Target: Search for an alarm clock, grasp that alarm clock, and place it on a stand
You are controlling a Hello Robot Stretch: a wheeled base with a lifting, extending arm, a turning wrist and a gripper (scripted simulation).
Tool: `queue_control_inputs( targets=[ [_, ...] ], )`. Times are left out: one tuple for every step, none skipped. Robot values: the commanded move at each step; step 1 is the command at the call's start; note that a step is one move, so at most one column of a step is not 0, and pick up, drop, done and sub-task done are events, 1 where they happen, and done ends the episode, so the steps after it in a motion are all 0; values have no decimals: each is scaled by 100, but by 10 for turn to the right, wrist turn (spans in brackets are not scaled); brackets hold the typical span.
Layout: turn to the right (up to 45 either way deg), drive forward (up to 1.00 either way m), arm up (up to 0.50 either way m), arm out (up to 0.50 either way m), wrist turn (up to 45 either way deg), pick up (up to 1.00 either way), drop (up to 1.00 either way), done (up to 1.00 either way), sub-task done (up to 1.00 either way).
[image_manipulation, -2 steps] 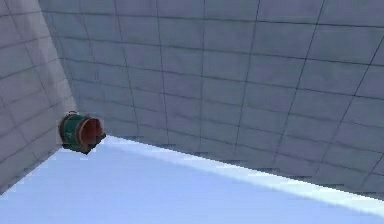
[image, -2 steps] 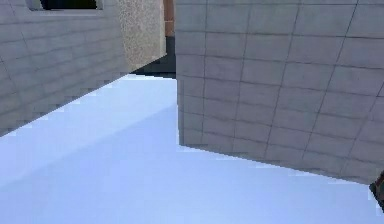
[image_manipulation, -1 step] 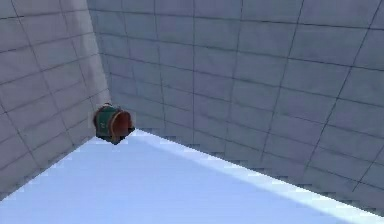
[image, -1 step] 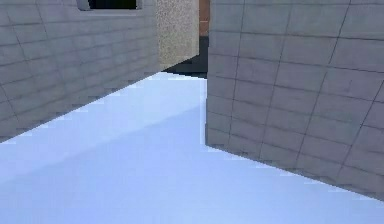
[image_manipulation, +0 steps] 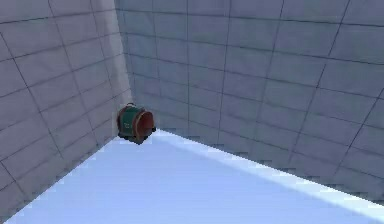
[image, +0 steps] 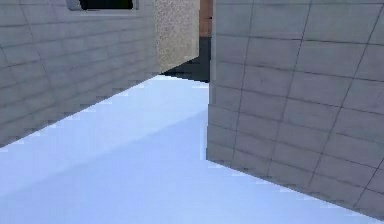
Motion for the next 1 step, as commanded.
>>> queue_control_inputs(
  targets=[
    [-90,0,0,0,0,0,0,0,0]
  ],
)
